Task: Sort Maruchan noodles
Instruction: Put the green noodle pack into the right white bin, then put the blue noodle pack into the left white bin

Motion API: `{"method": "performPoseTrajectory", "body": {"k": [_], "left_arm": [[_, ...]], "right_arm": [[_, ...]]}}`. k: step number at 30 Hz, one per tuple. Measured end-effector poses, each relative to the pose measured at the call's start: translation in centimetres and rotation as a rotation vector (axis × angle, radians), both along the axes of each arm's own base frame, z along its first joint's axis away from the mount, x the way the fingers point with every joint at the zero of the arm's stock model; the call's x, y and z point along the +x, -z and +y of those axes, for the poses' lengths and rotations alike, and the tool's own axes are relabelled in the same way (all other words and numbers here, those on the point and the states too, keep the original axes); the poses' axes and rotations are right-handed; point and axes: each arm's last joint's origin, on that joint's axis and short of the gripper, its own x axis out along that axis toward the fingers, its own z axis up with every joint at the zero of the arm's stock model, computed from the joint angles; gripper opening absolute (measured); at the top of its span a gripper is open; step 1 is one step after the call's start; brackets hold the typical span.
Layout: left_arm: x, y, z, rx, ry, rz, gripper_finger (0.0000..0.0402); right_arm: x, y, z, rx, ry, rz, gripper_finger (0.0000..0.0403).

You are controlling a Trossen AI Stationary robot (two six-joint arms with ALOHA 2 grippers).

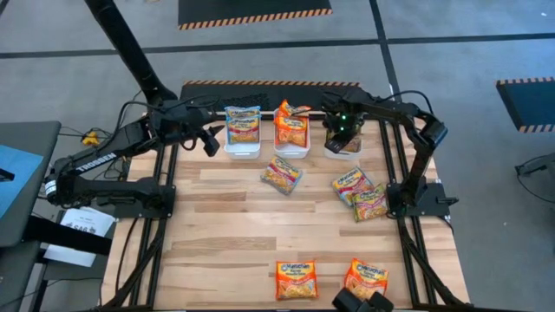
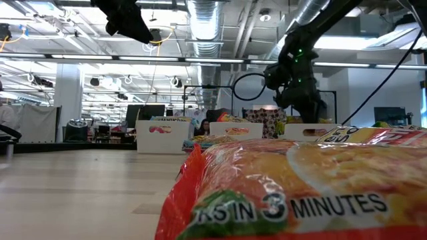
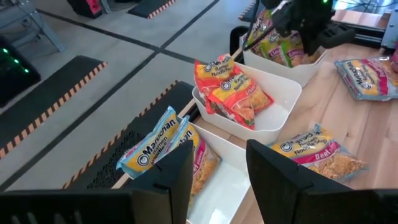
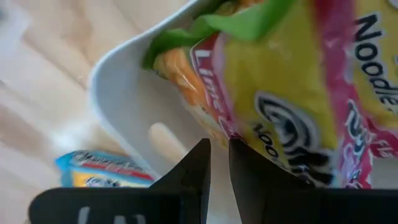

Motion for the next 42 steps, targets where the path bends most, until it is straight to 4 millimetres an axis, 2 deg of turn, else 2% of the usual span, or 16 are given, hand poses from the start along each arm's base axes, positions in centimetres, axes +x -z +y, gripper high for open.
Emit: {"method": "performPoseTrajectory", "body": {"k": [13,23,32,42], "left_arm": [[-0.1,0.0,0.1,0.022,-0.047,0.012,0.0137],[-0.1,0.0,0.1,0.021,-0.047,0.012,0.0137],[-0.1,0.0,0.1,0.019,-0.048,0.012,0.0137],[-0.1,0.0,0.1,-0.024,-0.071,-0.029,0.0137]], "right_arm": [[0.1,0.3,-1.2,-0.135,-0.005,-0.01,0.0085],[0.0,-0.4,-0.3,-0.069,-0.026,0.038,0.0085],[1.6,-3.8,0.2,-0.084,-0.067,0.008,0.0085],[2.6,-10.5,-0.4,-0.182,-0.065,-0.098,0.0085]]}}
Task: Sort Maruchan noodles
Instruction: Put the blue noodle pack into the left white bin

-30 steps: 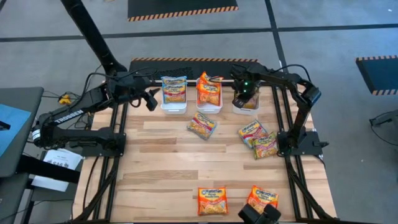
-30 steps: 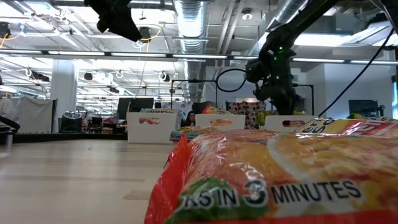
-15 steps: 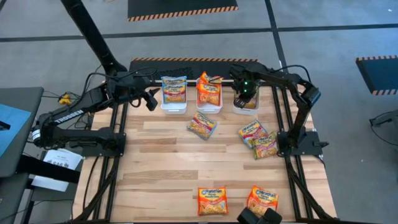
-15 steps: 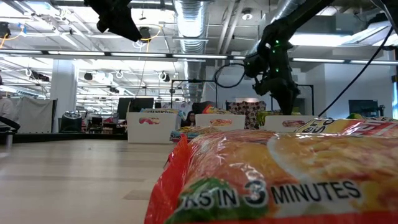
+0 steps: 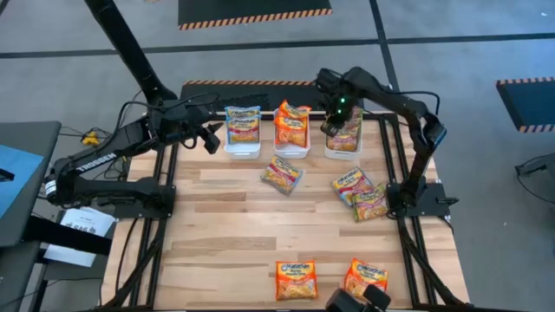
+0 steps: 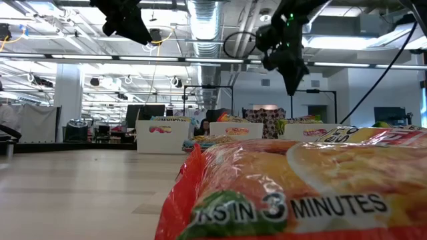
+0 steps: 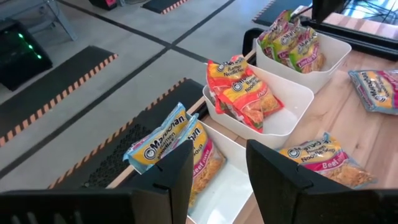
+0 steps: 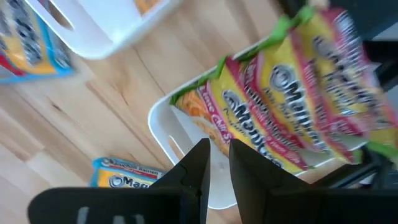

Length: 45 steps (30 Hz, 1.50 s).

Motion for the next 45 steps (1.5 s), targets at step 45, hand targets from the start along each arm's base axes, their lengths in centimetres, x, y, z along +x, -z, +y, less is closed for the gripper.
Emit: {"method": "performPoseTrajectory", "body": {"k": [45], "left_arm": [[9.7,11.7,3.7,-0.941,0.162,0.101,0.0171]], "right_arm": [[1.4,-10.3,20.7,-0.092,0.03,-0.271,0.0085]]}}
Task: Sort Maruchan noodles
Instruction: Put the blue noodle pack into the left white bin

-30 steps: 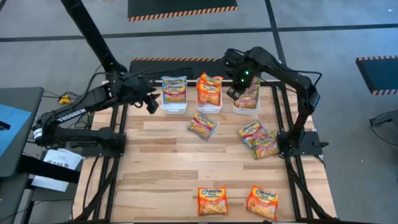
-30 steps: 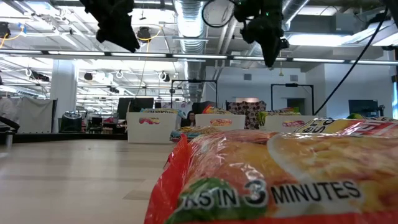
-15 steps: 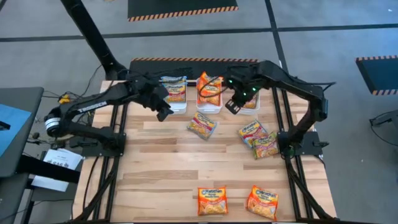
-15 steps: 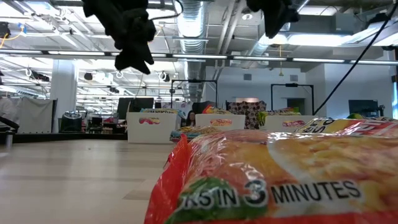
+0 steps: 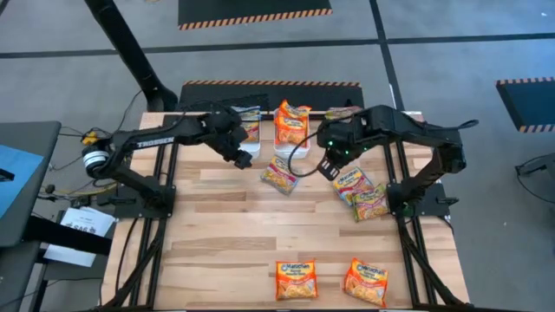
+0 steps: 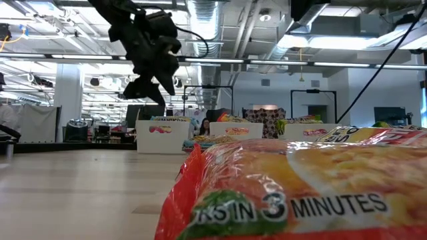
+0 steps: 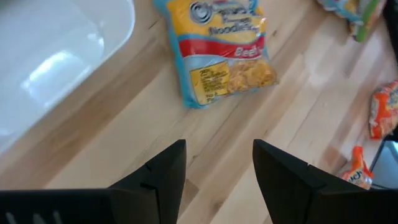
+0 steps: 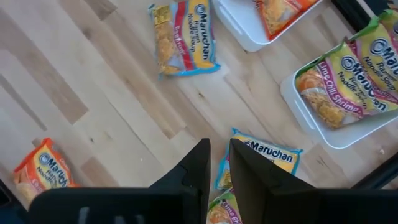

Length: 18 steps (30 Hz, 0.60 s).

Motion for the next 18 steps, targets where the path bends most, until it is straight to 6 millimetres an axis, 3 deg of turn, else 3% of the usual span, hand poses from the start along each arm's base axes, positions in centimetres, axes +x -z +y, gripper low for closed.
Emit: {"method": "performPoseTrajectory", "body": {"k": [11,18], "left_arm": [[3.1,2.0,-1.4,-0.067,-0.124,0.002,0.0171],[3.6,2.4,-2.0,-0.003,-0.29,0.047,0.0171]], "right_arm": [[-0.1,0.0,0.0,-0.044,-0.127,0.032,0.0085],[-0.1,0.0,-0.4,-0.082,-0.231,0.056,0.0085]]}}
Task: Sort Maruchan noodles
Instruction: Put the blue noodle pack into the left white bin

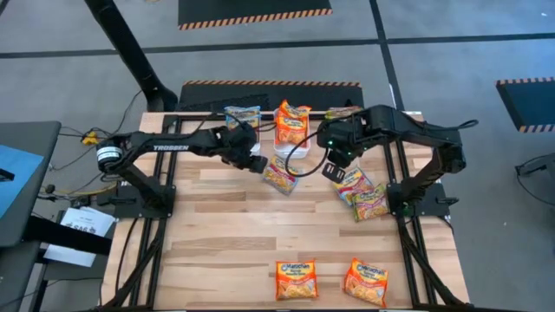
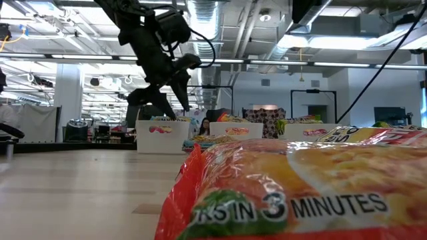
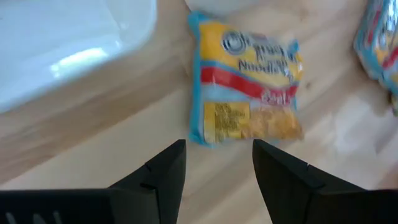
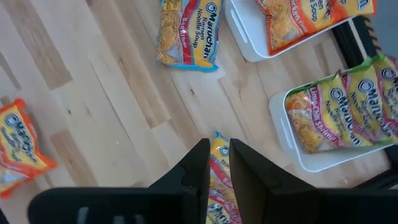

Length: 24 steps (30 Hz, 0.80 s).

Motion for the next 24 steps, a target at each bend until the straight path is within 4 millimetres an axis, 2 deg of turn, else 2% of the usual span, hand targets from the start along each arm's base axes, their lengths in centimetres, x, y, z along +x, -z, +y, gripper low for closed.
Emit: {"method": "performPoseTrajectory", "body": {"k": [4,10,15,24], "left_arm": [[0.3,-0.1,-0.1,0.017,-0.044,-0.017,0.0171],[1.8,0.8,-0.6,0.016,-0.06,-0.065,0.0171],[2.2,2.1,-0.7,0.015,-0.101,-0.018,0.0171],[3.7,4.5,-0.4,-0.022,-0.118,-0.035,0.0171]], "right_arm": [[0.0,0.0,-0.2,-0.017,-0.05,0.011,0.0085],[0.0,0.0,-0.2,-0.045,-0.139,0.028,0.0085],[0.0,0.0,-0.2,-0.061,-0.195,0.041,0.0085],[0.0,0.0,-0.5,-0.083,-0.258,0.055,0.0085]]}}
